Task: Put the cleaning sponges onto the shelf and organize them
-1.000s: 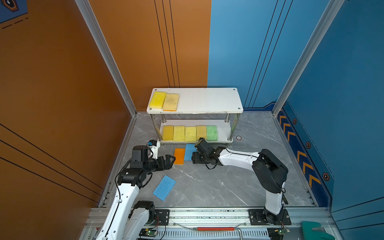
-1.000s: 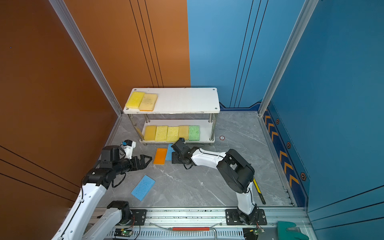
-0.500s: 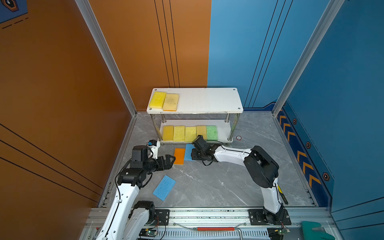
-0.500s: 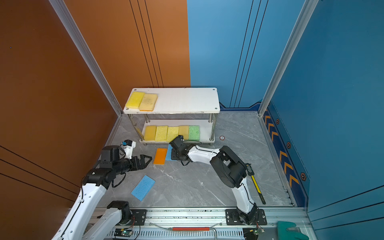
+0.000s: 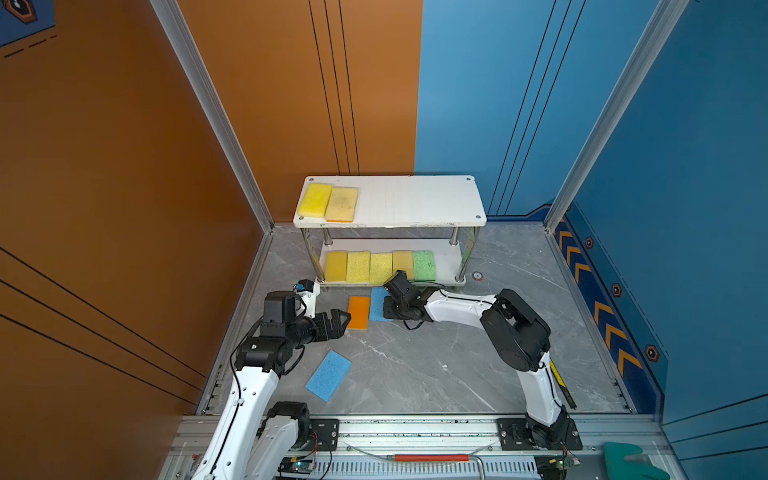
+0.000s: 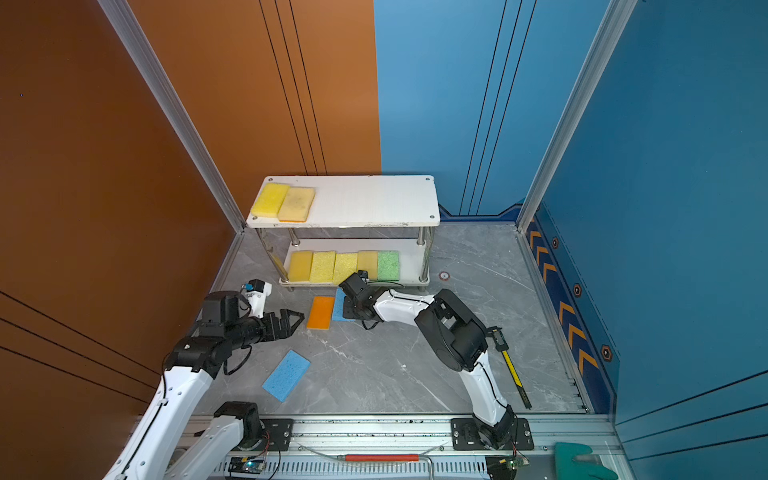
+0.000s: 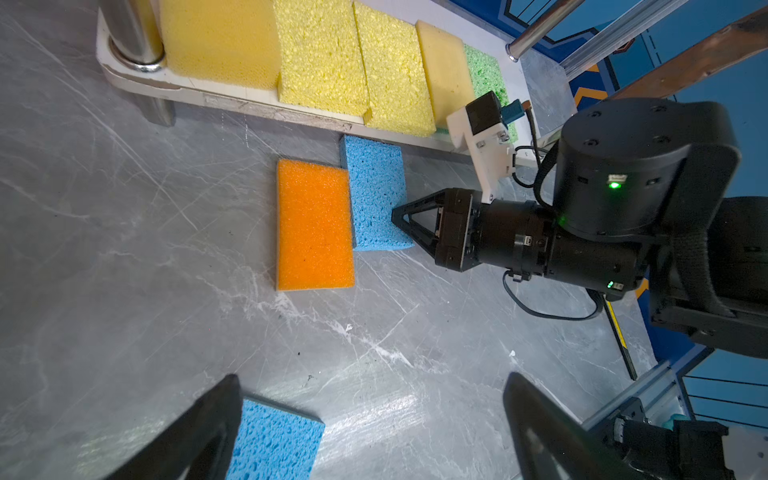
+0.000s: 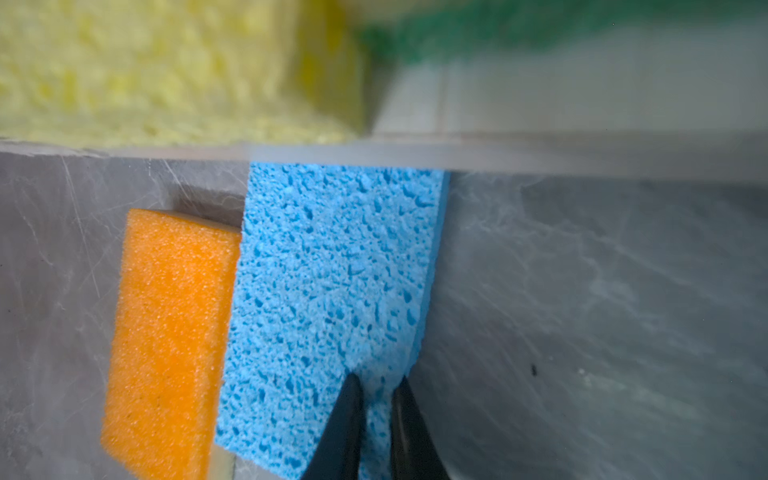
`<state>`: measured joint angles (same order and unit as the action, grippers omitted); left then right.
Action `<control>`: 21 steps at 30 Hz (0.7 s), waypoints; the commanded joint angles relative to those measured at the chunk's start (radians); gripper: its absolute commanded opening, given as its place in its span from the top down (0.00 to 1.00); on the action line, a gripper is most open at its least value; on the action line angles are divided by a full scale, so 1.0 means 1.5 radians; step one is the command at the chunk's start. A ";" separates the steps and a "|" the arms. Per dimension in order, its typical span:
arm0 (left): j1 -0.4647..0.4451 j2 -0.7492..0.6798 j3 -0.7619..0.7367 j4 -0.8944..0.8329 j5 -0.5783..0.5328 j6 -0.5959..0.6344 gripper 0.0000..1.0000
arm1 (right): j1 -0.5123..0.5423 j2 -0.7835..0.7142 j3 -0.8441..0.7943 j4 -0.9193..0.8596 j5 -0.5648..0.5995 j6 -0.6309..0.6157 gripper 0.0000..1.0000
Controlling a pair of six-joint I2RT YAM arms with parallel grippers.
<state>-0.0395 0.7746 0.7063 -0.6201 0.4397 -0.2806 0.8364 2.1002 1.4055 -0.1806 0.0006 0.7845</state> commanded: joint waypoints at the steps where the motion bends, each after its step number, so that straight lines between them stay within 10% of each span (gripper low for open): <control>1: 0.001 0.000 -0.009 0.004 0.016 -0.005 0.02 | -0.007 -0.012 -0.022 -0.018 0.003 0.001 0.95; 21: 0.032 0.020 -0.013 0.054 0.110 -0.057 0.02 | -0.032 -0.356 -0.228 -0.127 -0.140 -0.107 1.00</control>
<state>-0.0067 0.7914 0.7055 -0.5900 0.5110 -0.3164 0.7933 1.6424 1.0767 -0.3176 -0.1776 0.6804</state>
